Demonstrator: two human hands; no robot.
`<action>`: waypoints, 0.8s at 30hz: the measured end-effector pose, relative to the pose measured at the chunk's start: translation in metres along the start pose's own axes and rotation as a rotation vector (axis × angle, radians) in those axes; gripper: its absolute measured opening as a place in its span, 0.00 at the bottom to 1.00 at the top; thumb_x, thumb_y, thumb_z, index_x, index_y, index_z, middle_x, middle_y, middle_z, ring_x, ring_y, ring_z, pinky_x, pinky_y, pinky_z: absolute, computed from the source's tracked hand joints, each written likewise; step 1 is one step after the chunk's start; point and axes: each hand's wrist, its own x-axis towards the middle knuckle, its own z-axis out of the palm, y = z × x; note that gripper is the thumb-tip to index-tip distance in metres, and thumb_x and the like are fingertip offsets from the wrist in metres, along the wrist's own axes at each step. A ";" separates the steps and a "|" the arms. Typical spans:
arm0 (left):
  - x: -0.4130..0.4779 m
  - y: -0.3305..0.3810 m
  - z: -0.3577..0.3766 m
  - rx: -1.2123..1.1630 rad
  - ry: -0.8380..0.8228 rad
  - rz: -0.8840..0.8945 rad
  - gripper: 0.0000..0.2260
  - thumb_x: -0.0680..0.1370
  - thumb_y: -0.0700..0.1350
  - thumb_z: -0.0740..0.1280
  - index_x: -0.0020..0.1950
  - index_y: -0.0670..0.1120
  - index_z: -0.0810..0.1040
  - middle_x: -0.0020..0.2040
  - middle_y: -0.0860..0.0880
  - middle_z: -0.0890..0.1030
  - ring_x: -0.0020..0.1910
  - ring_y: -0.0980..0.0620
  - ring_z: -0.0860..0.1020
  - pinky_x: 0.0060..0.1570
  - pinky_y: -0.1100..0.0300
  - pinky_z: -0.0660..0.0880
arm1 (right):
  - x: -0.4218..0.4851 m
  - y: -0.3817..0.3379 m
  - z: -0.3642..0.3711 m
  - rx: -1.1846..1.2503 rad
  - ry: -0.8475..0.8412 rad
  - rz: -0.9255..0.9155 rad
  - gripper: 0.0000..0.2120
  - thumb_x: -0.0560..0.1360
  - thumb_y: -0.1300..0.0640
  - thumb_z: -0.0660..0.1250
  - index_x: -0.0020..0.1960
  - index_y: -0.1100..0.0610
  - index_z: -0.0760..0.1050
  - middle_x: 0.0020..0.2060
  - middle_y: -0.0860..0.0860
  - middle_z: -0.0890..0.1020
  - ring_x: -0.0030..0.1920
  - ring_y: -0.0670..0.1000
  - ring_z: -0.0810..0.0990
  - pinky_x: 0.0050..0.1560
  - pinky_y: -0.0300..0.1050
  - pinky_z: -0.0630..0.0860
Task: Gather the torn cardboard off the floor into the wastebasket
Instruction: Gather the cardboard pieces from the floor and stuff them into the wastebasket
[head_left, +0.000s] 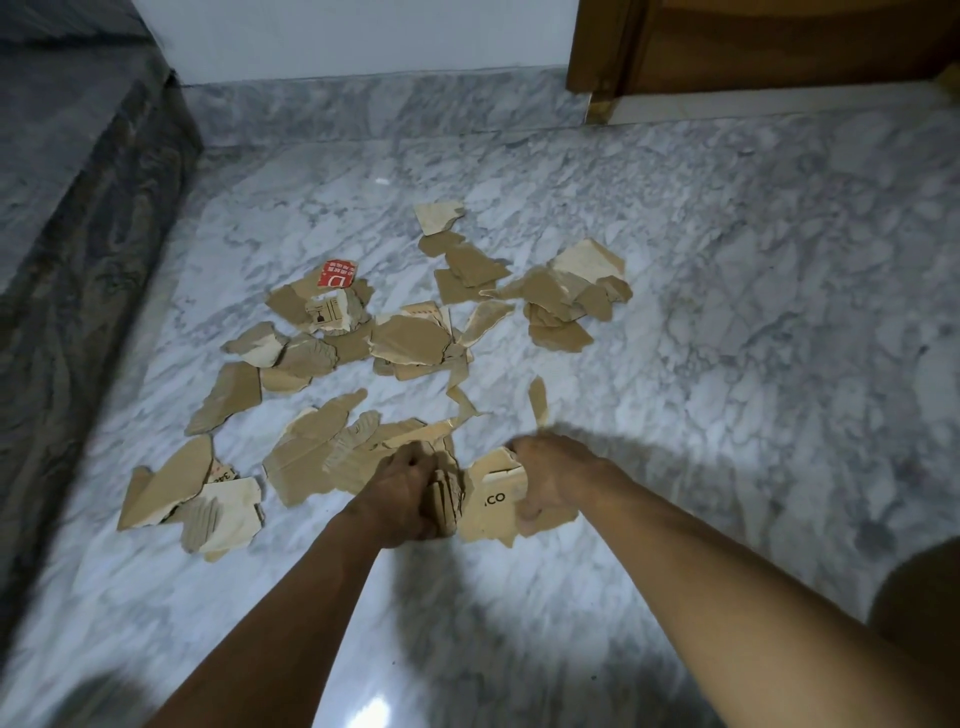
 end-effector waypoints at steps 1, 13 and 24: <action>0.000 0.000 0.000 0.001 0.003 0.006 0.43 0.67 0.56 0.77 0.76 0.53 0.59 0.74 0.46 0.59 0.69 0.42 0.65 0.69 0.52 0.65 | -0.001 -0.001 0.000 -0.004 -0.007 0.016 0.40 0.52 0.48 0.84 0.62 0.50 0.74 0.55 0.49 0.82 0.52 0.53 0.82 0.51 0.49 0.82; 0.000 -0.007 -0.020 -0.306 -0.021 0.035 0.30 0.67 0.42 0.78 0.67 0.53 0.72 0.58 0.54 0.77 0.59 0.53 0.76 0.57 0.62 0.72 | 0.015 0.038 -0.042 0.779 0.240 0.371 0.35 0.55 0.45 0.85 0.56 0.59 0.78 0.51 0.52 0.83 0.52 0.52 0.82 0.45 0.44 0.80; 0.059 0.011 -0.040 0.107 0.020 -0.068 0.33 0.67 0.58 0.76 0.67 0.49 0.70 0.65 0.45 0.70 0.63 0.41 0.70 0.62 0.42 0.72 | 0.054 0.011 -0.019 0.645 0.461 0.444 0.23 0.63 0.49 0.78 0.56 0.52 0.79 0.53 0.53 0.83 0.52 0.56 0.83 0.50 0.44 0.80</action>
